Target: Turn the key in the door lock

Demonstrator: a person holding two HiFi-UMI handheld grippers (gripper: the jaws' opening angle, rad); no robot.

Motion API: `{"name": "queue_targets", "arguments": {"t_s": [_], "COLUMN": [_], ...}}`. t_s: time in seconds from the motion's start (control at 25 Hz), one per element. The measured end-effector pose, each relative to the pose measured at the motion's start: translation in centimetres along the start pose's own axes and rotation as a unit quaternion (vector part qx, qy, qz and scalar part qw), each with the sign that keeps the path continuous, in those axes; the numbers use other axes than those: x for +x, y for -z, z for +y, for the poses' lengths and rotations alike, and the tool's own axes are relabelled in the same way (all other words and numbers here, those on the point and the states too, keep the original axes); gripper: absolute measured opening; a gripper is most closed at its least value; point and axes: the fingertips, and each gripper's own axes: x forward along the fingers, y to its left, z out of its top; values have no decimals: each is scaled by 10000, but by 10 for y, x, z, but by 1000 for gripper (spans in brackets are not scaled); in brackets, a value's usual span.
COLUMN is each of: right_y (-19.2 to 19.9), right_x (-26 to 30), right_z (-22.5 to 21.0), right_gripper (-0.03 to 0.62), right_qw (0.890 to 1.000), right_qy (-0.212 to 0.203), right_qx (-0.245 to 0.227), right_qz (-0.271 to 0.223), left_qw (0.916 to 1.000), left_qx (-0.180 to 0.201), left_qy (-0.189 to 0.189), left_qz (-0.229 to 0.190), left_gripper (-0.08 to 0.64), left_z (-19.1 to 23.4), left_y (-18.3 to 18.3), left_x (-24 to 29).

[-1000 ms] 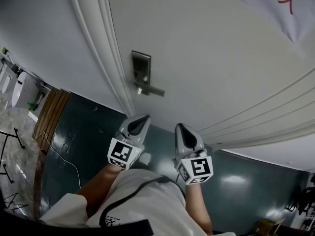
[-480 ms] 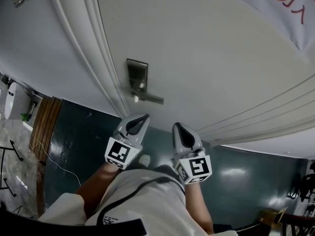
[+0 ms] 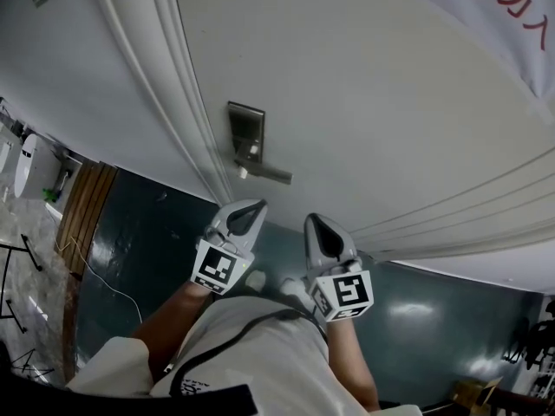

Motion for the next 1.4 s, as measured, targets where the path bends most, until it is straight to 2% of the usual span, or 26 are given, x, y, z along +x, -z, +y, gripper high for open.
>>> {"name": "queue_targets", "arguments": {"t_s": [0.04,0.12,0.2,0.28,0.56,0.76,0.92,1.12,1.2,1.4], "right_y": [0,1,1,0,4,14,14,14,15,12], "right_x": [0,0,2,3,18,24,29,33,34,40], "right_z": [-1,-3,-6,-9,-4,0,4,6,6,6], "right_gripper": [9,9,9,9,9,9,9,9,9,9], "right_qw": [10000,9999,9997,9995,9986,9977,9975,9971,9966,9970], "right_qy": [-37,-110,-190,-249,-444,-509,-548,-541,-510,-466], "right_qx": [-8,4,-45,-133,-242,-297,-349,-388,-405,-426], "right_qz": [29,119,135,142,162,332,280,360,504,458], "left_qw": [9999,9978,9925,9870,9761,9710,9568,9307,9222,9060], "left_qx": [117,594,1115,1459,1930,2117,2605,3287,3457,3813], "left_qy": [-78,-171,-245,-329,-460,-531,-582,-738,-828,-947], "left_qz": [71,256,430,580,882,973,1154,1427,1524,1576], "left_gripper": [3,5,5,6,23,32,59,115,132,144], "left_z": [0,1,3,6,21,27,35,50,57,66], "left_y": [3,15,26,33,49,58,68,82,84,90], "left_x": [0,0,1,2,6,7,11,18,19,22]}}
